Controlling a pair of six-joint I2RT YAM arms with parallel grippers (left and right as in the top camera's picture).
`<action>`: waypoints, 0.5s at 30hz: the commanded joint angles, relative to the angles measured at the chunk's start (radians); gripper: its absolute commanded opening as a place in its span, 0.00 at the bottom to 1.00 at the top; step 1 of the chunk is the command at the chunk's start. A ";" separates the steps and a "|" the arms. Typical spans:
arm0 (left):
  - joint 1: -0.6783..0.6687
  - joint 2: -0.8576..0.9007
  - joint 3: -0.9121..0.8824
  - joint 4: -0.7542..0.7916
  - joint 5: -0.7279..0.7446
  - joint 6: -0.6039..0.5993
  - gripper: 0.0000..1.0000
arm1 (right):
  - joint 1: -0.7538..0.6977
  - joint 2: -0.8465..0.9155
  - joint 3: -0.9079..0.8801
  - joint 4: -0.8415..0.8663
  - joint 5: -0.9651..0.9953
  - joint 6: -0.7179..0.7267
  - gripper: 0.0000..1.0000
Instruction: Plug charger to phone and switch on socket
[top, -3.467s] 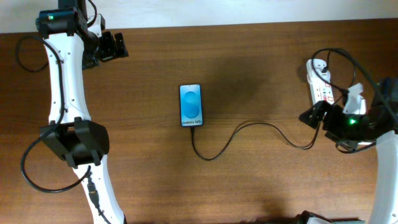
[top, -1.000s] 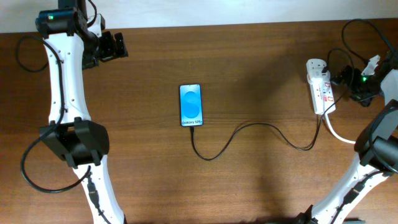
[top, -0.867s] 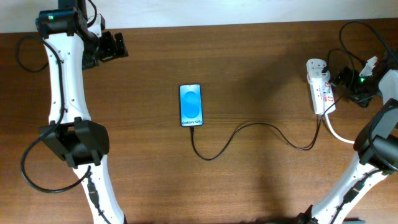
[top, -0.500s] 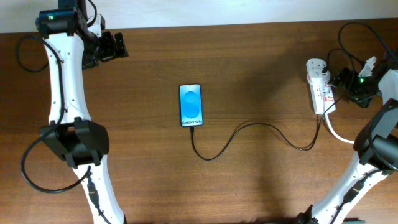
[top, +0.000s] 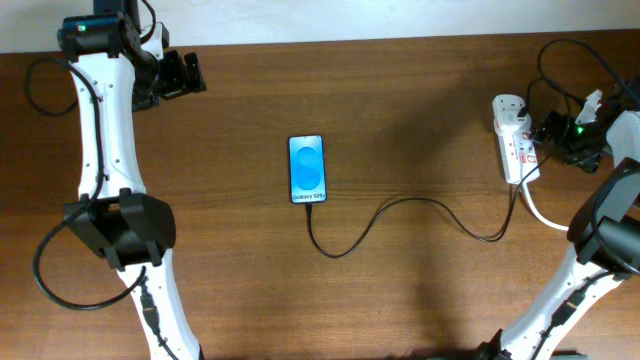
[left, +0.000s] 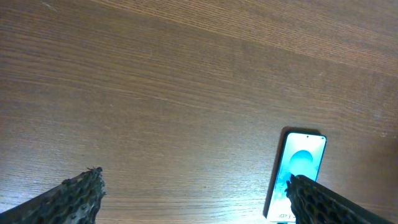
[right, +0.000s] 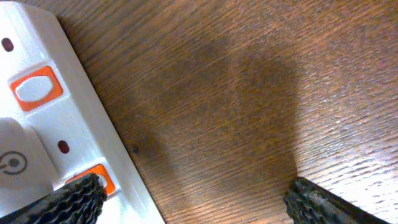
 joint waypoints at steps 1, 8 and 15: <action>0.004 -0.010 0.008 0.002 -0.011 0.005 0.99 | 0.039 0.043 -0.003 0.001 0.057 -0.023 0.98; 0.003 -0.010 0.008 0.002 -0.011 0.005 0.99 | 0.045 0.044 -0.003 0.005 0.068 -0.023 1.00; 0.003 -0.010 0.008 0.002 -0.011 0.005 0.99 | 0.045 0.044 -0.004 0.014 0.068 -0.023 0.99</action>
